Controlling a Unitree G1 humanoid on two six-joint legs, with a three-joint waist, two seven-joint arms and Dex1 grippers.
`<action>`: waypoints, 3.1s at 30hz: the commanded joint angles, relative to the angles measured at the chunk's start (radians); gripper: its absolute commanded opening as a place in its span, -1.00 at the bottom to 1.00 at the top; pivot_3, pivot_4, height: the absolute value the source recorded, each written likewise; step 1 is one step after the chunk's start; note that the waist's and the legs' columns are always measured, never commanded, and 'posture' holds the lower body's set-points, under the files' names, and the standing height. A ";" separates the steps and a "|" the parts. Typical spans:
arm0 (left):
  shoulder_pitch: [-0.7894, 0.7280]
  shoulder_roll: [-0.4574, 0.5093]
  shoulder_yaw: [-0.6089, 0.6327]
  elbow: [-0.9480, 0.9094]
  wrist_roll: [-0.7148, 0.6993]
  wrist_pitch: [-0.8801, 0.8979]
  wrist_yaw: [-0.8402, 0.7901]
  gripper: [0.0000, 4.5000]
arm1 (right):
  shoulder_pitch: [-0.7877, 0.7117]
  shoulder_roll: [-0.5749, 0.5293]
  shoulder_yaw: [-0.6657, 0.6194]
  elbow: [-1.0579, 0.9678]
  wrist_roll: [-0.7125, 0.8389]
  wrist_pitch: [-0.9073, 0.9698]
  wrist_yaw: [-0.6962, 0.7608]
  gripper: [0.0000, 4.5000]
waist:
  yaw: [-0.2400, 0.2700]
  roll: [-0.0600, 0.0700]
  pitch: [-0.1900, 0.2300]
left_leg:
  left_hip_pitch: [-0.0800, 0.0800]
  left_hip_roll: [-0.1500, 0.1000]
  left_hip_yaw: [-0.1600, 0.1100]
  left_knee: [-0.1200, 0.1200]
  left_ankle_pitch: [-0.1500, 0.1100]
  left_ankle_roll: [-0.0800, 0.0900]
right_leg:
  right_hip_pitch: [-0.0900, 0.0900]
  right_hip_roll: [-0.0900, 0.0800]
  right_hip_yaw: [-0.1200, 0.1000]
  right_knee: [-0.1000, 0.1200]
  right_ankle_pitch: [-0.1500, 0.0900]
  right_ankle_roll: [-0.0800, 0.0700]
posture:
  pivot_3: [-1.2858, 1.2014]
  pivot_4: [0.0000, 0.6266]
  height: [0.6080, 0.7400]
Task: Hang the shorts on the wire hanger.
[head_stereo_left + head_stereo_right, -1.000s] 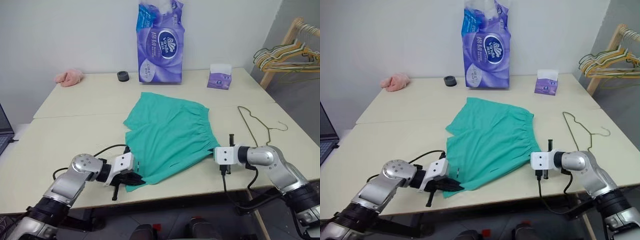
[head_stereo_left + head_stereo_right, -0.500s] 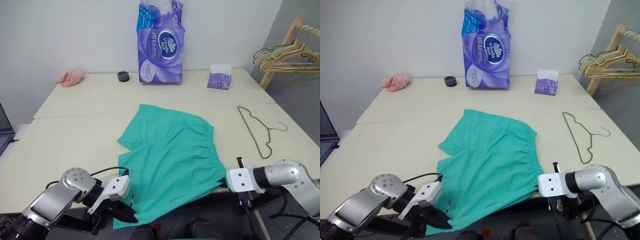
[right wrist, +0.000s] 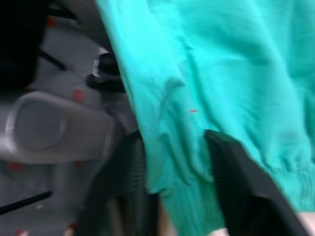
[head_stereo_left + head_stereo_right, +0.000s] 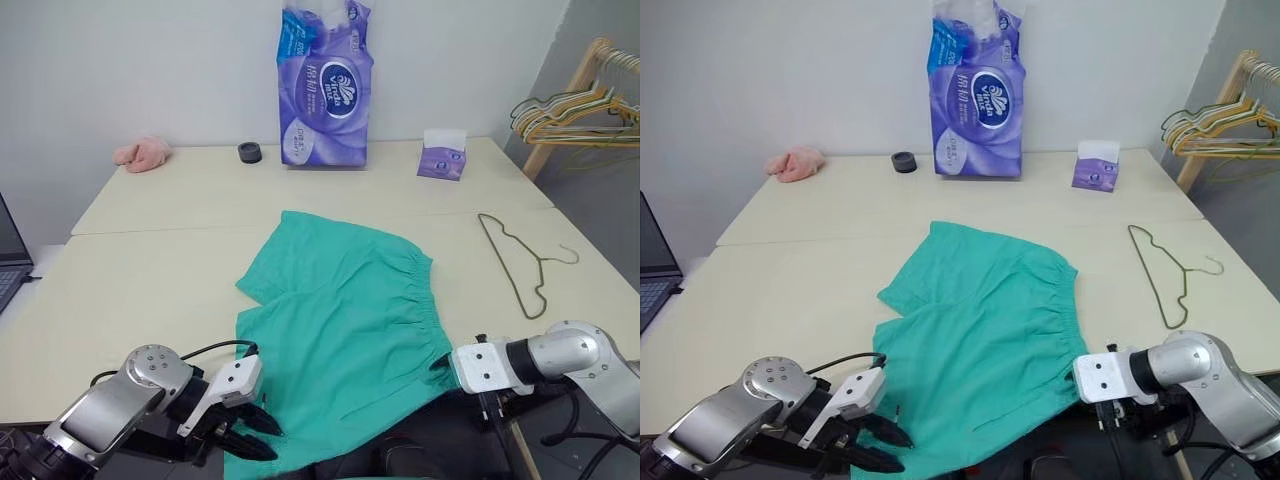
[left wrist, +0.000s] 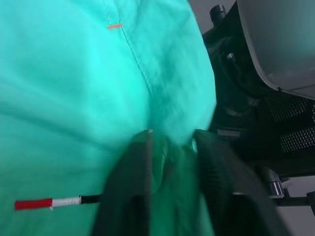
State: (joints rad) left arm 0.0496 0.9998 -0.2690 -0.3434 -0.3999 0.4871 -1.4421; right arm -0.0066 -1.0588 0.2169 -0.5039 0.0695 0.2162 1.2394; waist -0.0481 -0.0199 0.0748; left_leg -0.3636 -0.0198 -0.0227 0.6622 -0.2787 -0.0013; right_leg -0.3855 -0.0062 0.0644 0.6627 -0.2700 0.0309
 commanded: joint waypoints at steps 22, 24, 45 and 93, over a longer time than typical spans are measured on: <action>-0.477 -0.431 0.013 0.074 0.007 -0.005 0.390 0.99 | -0.229 0.363 -0.529 0.445 0.153 0.639 -0.865 1.00 | 0.007 -0.002 -0.001 | -0.002 -0.003 0.005 0.001 0.000 0.000 | -0.001 0.000 0.007 0.000 0.006 -0.001 | -0.04 -0.86 1.00; -0.496 -0.431 -0.002 0.073 0.003 -0.006 0.362 0.99 | -0.235 0.351 -0.514 0.496 0.140 0.635 -0.865 1.00 | -0.003 -0.002 -0.001 | -0.002 -0.003 0.005 0.001 0.000 0.000 | -0.001 0.002 0.007 0.000 0.005 -0.001 | -0.04 -0.86 1.00; -0.544 -0.470 -0.058 0.109 0.069 -0.083 0.312 1.00 | -0.363 0.341 -0.378 0.944 0.126 0.717 -0.723 -0.31 | -0.038 -0.007 -0.006 | 0.000 -0.002 0.003 0.001 0.000 0.001 | 0.003 0.006 0.007 -0.003 0.004 0.006 | -0.03 -0.84 1.00; -0.754 -0.361 0.128 0.745 0.093 -0.006 0.043 1.00 | -0.236 0.268 -0.133 0.234 -0.338 -0.399 -0.748 -0.99 | -0.047 -0.002 0.000 | -0.005 -0.003 0.003 0.001 0.000 0.001 | -0.003 0.003 0.007 -0.001 0.004 0.007 | -0.08 -0.82 1.00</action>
State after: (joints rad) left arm -0.7124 0.6212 -0.1297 0.4574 -0.2914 0.4615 -1.3611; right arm -0.2137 -0.7909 0.0998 -0.2403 -0.2634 -0.1577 0.4891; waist -0.0952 -0.0218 0.0745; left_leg -0.3683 -0.0227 -0.0202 0.6632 -0.2790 -0.0005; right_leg -0.3886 -0.0031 0.0711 0.6616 -0.2655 0.0377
